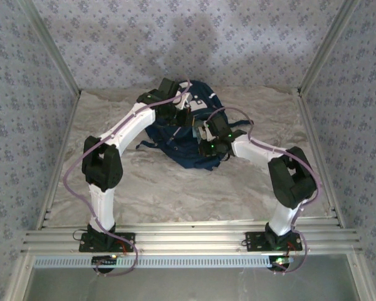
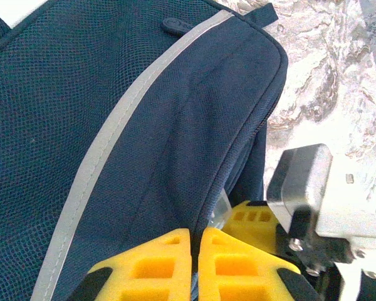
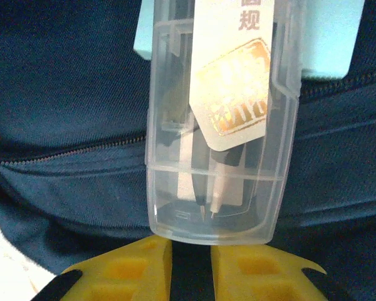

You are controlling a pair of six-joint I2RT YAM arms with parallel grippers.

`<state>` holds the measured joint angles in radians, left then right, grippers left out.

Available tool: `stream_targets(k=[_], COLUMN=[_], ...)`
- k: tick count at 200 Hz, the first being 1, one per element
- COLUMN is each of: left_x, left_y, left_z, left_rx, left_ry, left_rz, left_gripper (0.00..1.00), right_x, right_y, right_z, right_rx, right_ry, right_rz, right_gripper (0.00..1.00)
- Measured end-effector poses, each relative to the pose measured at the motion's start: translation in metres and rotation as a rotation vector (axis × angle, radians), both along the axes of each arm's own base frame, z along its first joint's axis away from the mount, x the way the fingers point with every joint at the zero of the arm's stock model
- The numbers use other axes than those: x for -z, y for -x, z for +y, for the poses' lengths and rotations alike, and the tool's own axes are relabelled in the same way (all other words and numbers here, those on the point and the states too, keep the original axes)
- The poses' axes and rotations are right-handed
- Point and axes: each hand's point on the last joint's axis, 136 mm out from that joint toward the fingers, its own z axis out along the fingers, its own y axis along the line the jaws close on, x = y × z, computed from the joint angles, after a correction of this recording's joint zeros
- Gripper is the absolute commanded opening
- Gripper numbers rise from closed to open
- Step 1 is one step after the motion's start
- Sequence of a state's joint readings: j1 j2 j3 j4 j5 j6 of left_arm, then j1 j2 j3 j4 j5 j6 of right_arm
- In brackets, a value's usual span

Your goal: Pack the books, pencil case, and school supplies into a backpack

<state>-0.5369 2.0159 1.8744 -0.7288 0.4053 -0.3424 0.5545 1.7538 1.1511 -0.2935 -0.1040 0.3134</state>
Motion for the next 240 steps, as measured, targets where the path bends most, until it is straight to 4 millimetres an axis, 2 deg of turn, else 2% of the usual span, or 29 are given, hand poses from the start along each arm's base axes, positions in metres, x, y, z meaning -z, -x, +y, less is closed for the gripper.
stream_targets(k=[28, 64, 106, 143, 164, 182, 211, 240], left_x=[0.000, -0.002, -0.005, -0.006, -0.006, -0.007, -0.009, -0.009], left_y=[0.001, 0.002, -0.005, -0.007, -0.006, 0.000, 0.009, 0.011], left_z=[-0.001, -0.004, -0.006, -0.005, -0.006, -0.013, -0.022, -0.025], left_rx=[0.003, 0.004, -0.014, -0.021, -0.026, -0.011, 0.010, 0.006], left_ry=[0.003, 0.014, 0.025, 0.024, 0.030, 0.052, 0.074, 0.082], left_rz=[0.002, 0.002, -0.020, -0.026, -0.016, 0.004, 0.027, 0.039], left_gripper=[0.08, 0.08, 0.08, 0.11, 0.16, 0.18, 0.23, 0.40], right_x=[0.002, -0.013, -0.014, -0.013, -0.018, -0.034, -0.070, -0.094], right_y=[-0.012, -0.047, -0.060, -0.063, -0.058, -0.048, -0.026, -0.006], right_z=[0.003, 0.020, 0.025, 0.025, 0.020, 0.012, -0.003, -0.012], right_rx=[-0.002, -0.005, -0.007, -0.018, -0.031, -0.033, -0.023, 0.020], right_ry=[0.008, -0.032, -0.040, -0.033, -0.025, -0.026, -0.056, -0.092], right_rz=[-0.042, -0.156, -0.195, -0.207, -0.219, -0.243, -0.293, -0.314], right_gripper=[0.25, 0.25, 0.27, 0.36, 0.52, 0.59, 0.62, 0.62])
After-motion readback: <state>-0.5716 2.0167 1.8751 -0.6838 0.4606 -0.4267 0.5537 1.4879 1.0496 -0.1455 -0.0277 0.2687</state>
